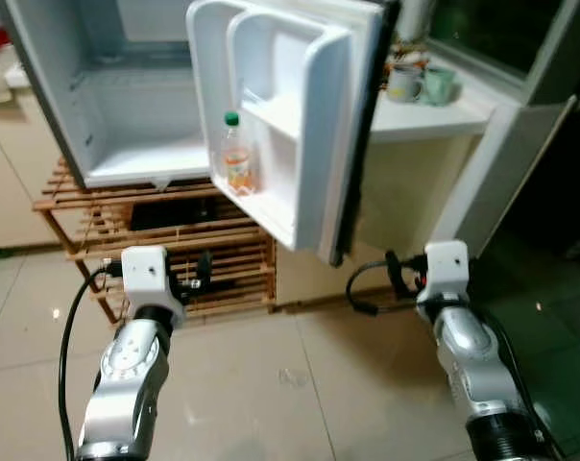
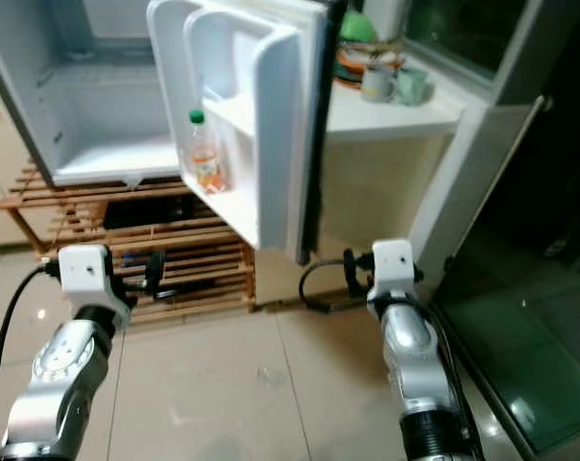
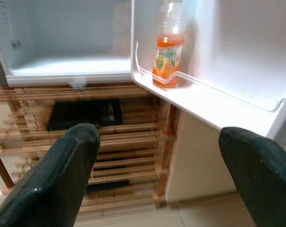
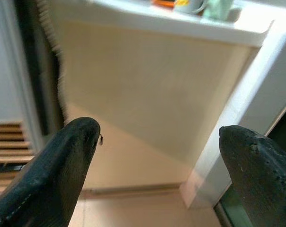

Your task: Restocking fridge

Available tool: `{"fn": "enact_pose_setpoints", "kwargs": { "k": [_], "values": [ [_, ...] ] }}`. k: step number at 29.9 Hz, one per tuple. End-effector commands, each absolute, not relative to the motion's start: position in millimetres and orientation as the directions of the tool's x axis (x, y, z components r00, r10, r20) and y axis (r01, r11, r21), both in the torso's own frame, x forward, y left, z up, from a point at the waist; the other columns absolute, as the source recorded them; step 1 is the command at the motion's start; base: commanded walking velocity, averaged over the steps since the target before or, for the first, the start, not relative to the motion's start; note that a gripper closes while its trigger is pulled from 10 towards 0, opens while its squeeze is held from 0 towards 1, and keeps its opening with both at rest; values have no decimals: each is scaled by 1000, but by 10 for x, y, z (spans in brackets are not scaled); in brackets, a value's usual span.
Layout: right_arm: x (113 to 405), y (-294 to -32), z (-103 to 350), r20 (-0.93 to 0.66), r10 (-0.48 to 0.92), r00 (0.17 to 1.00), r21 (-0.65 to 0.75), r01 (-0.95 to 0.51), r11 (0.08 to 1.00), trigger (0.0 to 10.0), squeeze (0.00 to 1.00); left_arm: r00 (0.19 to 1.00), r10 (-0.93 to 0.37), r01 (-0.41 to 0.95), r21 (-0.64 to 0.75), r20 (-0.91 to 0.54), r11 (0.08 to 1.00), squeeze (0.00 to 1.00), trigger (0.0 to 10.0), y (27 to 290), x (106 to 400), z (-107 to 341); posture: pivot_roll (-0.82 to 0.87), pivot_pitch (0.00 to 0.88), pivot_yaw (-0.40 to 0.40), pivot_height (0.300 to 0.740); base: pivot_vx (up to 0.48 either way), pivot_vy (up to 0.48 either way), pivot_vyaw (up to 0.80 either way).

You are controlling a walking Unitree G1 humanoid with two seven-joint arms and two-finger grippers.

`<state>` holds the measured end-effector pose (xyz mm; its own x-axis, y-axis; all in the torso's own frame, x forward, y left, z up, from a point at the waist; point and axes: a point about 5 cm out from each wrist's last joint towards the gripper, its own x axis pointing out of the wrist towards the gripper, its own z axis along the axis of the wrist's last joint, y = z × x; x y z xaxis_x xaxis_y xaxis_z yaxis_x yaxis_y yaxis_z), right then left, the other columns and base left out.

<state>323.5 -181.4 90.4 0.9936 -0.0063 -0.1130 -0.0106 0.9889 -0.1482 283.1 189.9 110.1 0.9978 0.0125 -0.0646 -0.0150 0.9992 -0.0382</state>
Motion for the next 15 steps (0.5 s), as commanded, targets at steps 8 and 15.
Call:
{"fn": "enact_pose_setpoints", "kwargs": {
  "k": [8, 15],
  "values": [
    [3757, -1767, 1233, -88, -126, 988, -224, 104, 969, 10000, 0, 998, -19, 19, -1, -62, 1000, 0, 10000, 1883, 2804, 1129, -49, 0, 33, 740, 0, 0, 0],
    [3964, -1554, 1473, -85, -123, 989, -246, 99, 964, 10000, 0, 997, -11, 14, 29, -81, 999, 0, 10000, 1953, 2634, 1130, 18, 0, 18, 740, 0, 0, 0]
  ]
}}
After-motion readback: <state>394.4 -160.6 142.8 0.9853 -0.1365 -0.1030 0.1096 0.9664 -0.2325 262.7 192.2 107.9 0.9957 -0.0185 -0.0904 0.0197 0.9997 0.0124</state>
